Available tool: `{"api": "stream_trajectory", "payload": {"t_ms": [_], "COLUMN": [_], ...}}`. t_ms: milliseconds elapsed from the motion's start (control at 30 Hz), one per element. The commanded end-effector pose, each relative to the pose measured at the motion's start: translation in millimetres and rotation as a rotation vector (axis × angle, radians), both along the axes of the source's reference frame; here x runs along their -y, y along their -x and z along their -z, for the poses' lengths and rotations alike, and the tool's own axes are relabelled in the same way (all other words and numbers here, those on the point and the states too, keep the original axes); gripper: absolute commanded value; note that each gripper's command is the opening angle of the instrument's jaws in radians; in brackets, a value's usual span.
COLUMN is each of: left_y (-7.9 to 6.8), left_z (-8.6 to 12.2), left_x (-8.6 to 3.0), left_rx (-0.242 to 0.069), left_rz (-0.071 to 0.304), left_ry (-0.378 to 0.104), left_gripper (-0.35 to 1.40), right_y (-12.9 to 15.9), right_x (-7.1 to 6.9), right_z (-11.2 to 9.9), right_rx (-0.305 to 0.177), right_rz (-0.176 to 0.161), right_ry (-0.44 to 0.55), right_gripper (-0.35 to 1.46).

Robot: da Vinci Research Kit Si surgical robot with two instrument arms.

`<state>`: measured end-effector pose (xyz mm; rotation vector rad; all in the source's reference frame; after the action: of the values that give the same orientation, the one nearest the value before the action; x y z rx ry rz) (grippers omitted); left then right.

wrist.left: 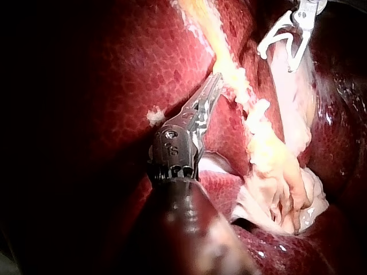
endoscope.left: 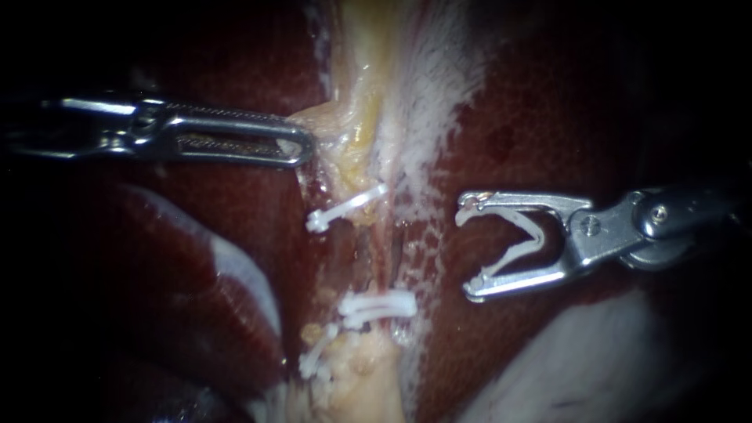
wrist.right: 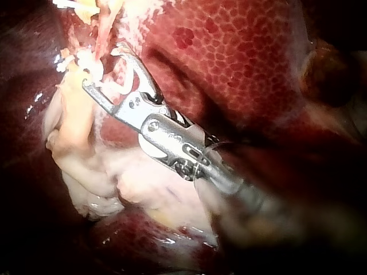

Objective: Clipping third clip right tube

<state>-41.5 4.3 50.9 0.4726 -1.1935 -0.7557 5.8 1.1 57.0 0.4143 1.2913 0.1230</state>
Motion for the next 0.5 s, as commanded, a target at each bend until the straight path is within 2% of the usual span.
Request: {"api": "stream_trajectory", "payload": {"t_ms": [33,333,500], "left_y": [0.0,-0.2,-1.1], "left_z": [0.0,0.0,0.7], "left_x": [0.0,0.0,-0.6], "left_rx": [0.000,0.000,-0.001], "left_rz": [0.000,-0.001,0.002], "left_ry": [0.000,0.000,-0.004], "left_gripper": [-0.35,-0.35,-0.35], "right_y": [0.0,0.0,-0.5], "right_x": [0.0,0.2,1.2], "right_z": [0.0,0.0,-0.8], "right_rx": [0.000,0.000,0.016], "right_rz": [0.000,0.000,-0.014], "right_ry": [0.000,0.001,-0.058], "right_gripper": [0.60,0.60,0.60]}}
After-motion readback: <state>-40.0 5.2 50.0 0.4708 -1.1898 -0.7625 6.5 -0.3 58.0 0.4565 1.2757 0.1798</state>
